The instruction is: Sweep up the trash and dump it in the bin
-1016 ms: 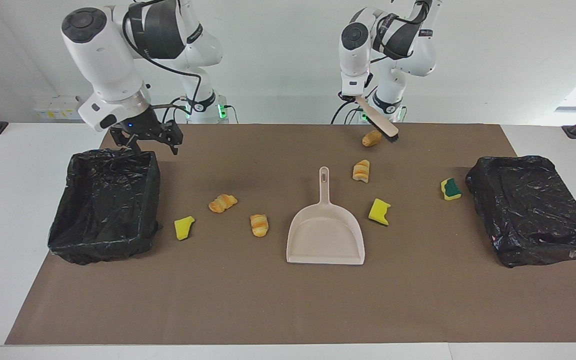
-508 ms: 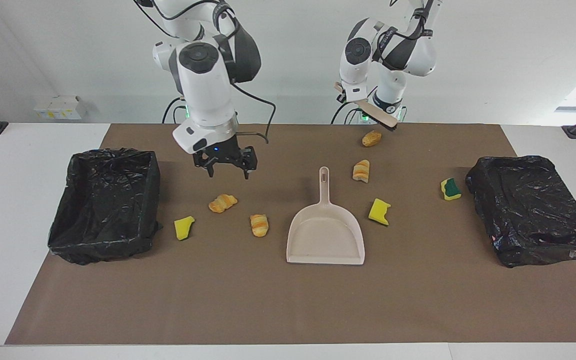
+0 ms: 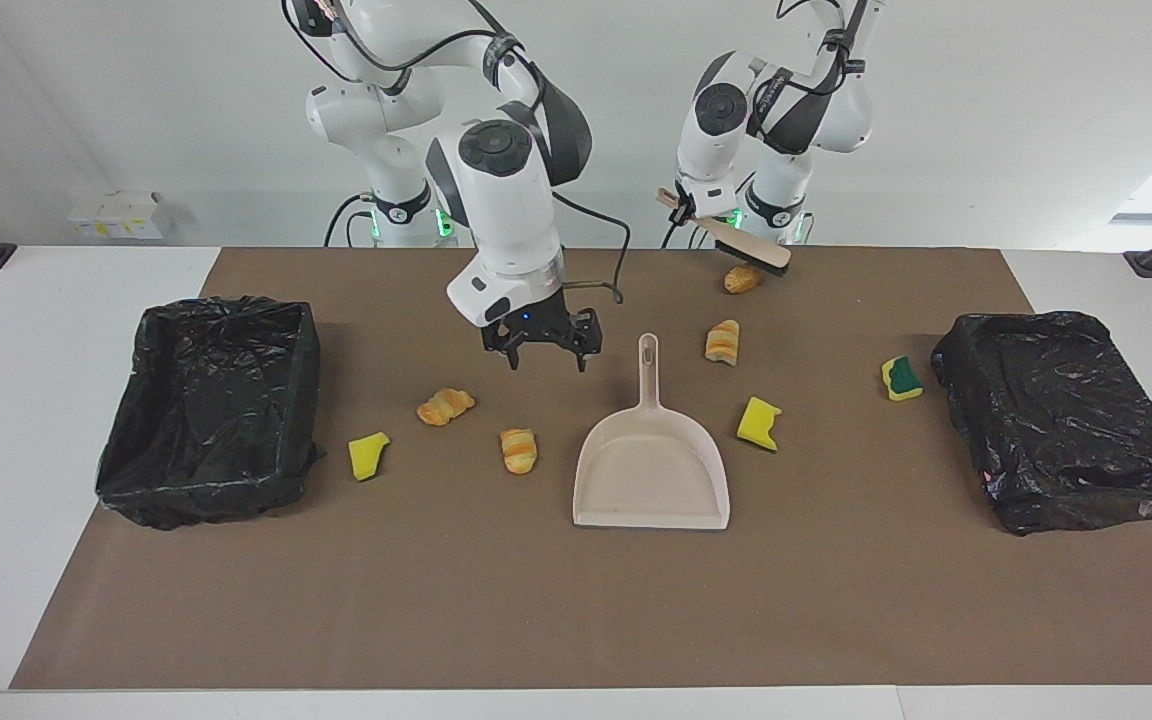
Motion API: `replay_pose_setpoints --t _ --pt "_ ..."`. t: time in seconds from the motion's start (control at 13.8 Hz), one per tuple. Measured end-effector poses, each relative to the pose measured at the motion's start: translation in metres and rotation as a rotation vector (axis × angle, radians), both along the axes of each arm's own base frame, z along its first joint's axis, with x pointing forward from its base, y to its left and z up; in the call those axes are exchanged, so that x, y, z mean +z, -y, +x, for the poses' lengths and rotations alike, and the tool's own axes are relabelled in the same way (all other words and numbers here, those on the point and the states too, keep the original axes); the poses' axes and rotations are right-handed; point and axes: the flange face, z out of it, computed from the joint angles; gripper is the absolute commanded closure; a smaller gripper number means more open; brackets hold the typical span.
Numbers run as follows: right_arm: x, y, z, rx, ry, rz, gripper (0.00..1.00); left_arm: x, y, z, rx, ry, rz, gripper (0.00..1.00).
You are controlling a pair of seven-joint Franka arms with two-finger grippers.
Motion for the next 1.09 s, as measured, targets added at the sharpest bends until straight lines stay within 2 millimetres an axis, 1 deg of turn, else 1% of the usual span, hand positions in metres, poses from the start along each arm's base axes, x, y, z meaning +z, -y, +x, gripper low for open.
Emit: replay_pose_setpoints --t 0.07,0.22,0.29,0.44,0.51,0.65,0.8,0.87,0.94,1.09 --pt "-0.003 -0.008 0.0 -0.006 0.003 0.035 0.0 -0.006 0.001 0.008 0.022 0.018 -0.009 1.0" --pt "-0.011 -0.026 -0.001 -0.005 0.009 0.08 0.0 -0.014 -0.002 0.032 0.078 0.045 -0.027 1.0" --pt "-0.018 -0.035 -0.004 0.005 0.003 0.083 0.0 -0.013 -0.002 0.042 0.088 0.052 -0.037 1.0" --pt "-0.033 -0.054 -0.012 0.031 -0.013 0.078 0.0 -0.01 0.004 0.064 0.053 0.083 -0.085 1.0" --pt "-0.039 -0.063 -0.016 0.043 -0.021 0.075 0.0 -0.009 0.003 0.081 0.033 0.117 -0.123 1.0" --pt "-0.047 -0.075 -0.024 0.063 -0.032 0.069 0.0 -0.007 -0.011 0.126 0.008 0.155 -0.179 1.0" --pt "-0.052 -0.077 -0.025 0.065 -0.038 0.066 0.0 -0.003 -0.03 0.17 -0.034 0.18 -0.204 1.0" --pt "-0.052 -0.076 -0.024 0.064 -0.039 0.065 0.0 -0.001 -0.037 0.186 -0.05 0.189 -0.199 1.0" --pt "-0.052 -0.076 -0.024 0.062 -0.039 0.065 0.0 0.002 -0.042 0.195 -0.059 0.187 -0.188 1.0" --pt "-0.053 -0.074 -0.023 0.055 -0.04 0.064 0.0 0.017 -0.05 0.203 -0.086 0.154 -0.177 1.0"
